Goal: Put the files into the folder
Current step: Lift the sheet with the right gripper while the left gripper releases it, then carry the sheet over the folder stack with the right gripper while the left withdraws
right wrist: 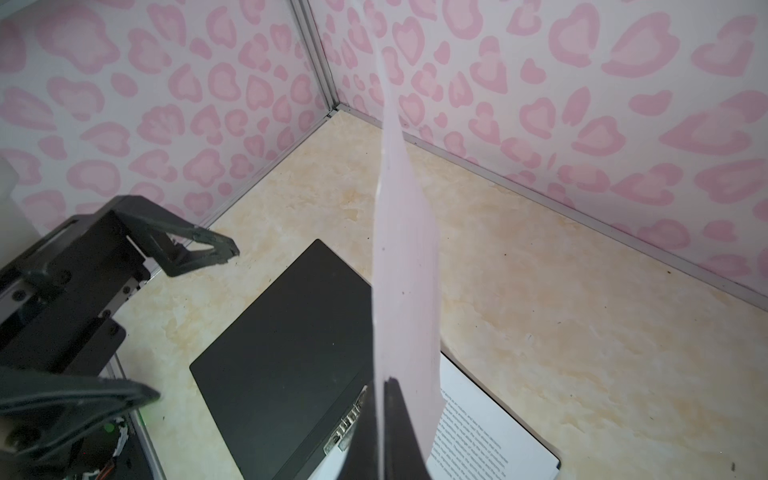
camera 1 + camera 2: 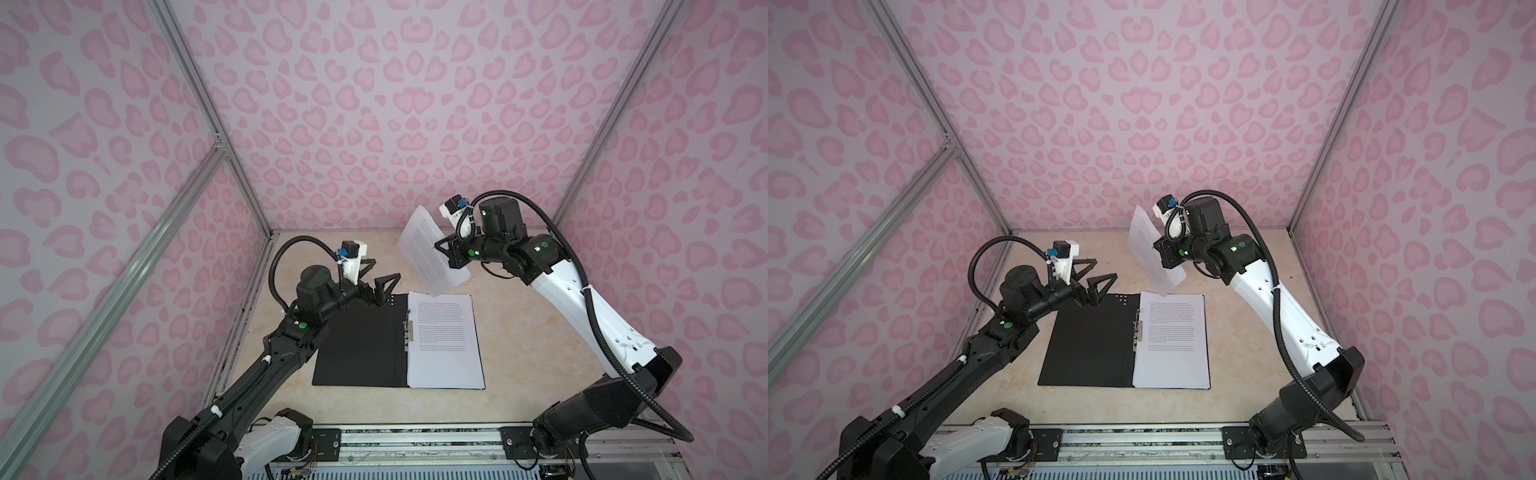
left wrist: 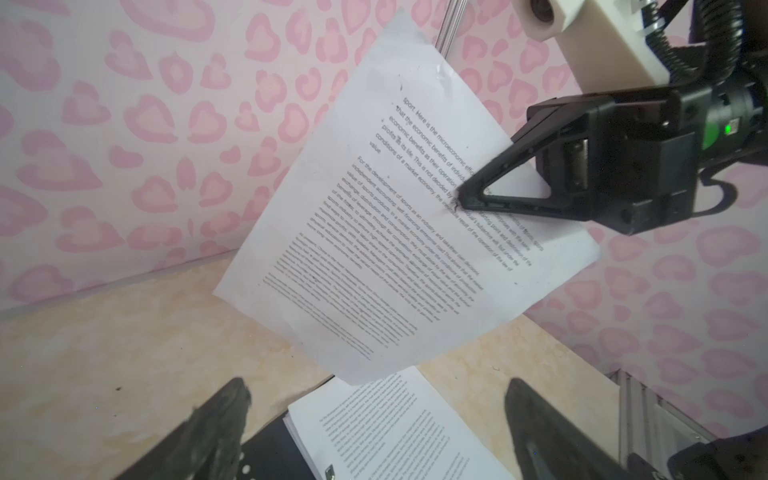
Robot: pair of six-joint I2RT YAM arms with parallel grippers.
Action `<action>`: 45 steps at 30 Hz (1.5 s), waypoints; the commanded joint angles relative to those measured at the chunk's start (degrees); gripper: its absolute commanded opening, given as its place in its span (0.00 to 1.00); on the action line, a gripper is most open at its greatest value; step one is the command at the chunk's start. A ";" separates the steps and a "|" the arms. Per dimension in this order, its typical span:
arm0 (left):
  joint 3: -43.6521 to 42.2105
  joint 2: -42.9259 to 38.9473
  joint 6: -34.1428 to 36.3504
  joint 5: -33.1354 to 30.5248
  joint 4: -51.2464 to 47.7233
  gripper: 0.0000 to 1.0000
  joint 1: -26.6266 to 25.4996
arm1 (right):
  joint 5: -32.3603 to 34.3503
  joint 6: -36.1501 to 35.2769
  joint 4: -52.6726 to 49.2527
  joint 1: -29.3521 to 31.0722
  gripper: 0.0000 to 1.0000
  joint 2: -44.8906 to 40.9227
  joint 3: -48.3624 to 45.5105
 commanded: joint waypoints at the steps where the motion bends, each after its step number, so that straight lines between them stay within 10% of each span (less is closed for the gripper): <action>1: -0.05 -3.28 11.59 3.17 0.75 1.00 0.06 | -1.02 -6.46 -6.81 1.54 0.00 -2.04 -0.20; 31: 10.46 7.38 18.42 24.98 -9.75 0.86 0.50 | -8.00 -12.14 -6.13 8.43 0.00 -19.76 -13.64; 36: 11.68 9.86 16.94 30.93 -10.94 0.57 0.50 | -7.33 -11.71 -5.16 8.42 0.00 -18.70 -13.64; 40: 12.45 11.82 14.03 33.14 -12.00 0.04 0.41 | -5.58 -10.82 -3.13 8.26 0.00 -17.12 -15.49; 45: 12.86 13.15 6.97 34.37 -8.28 0.04 0.24 | -3.40 -6.66 1.45 5.86 0.06 -17.50 -16.28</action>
